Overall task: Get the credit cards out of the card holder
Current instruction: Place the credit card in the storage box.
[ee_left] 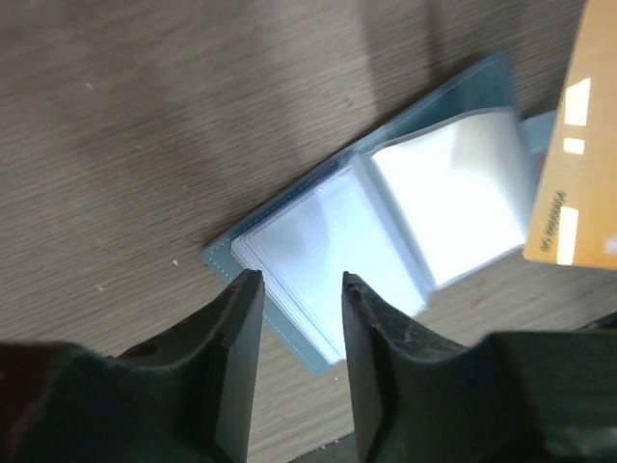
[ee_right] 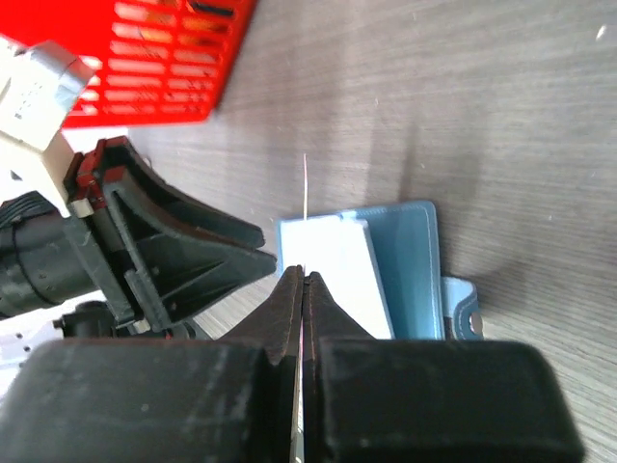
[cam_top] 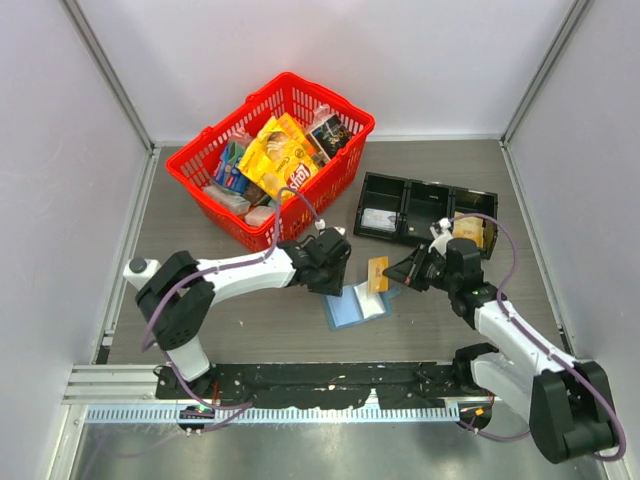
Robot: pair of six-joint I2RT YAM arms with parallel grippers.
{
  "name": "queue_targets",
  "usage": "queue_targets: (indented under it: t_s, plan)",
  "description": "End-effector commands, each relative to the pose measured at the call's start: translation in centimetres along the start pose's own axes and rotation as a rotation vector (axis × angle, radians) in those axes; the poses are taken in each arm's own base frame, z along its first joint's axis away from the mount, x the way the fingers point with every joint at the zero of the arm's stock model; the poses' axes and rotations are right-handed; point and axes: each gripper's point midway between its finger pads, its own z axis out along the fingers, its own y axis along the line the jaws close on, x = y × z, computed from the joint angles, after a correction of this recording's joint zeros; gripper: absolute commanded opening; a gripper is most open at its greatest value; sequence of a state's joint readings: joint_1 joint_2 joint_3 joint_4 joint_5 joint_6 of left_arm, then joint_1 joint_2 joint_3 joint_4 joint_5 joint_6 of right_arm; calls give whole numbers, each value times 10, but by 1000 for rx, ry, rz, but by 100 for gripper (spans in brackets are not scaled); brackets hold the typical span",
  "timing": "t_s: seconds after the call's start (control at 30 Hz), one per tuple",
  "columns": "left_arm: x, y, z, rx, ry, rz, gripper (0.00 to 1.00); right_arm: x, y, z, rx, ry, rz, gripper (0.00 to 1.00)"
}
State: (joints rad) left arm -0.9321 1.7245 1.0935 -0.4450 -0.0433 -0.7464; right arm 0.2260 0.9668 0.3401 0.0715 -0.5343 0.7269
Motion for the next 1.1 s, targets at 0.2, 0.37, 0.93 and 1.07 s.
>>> queue_targets:
  t_s: [0.2,0.37,0.93,1.07]
  plan:
    - [-122,-5,-158,37,-491,41,85,-102,42,-41,-4,-407,56,1]
    - [-147,44,-229,-72,-643,0,100,-149,30,-62,79,-635,109,1]
    - [-110,188,-369,-492,-1278,-229,100,-232,-80,-125,471,-1325,386,1]
    - [-104,196,-372,-519,-1298,-257,100,-232,-104,-124,532,-1387,444,1]
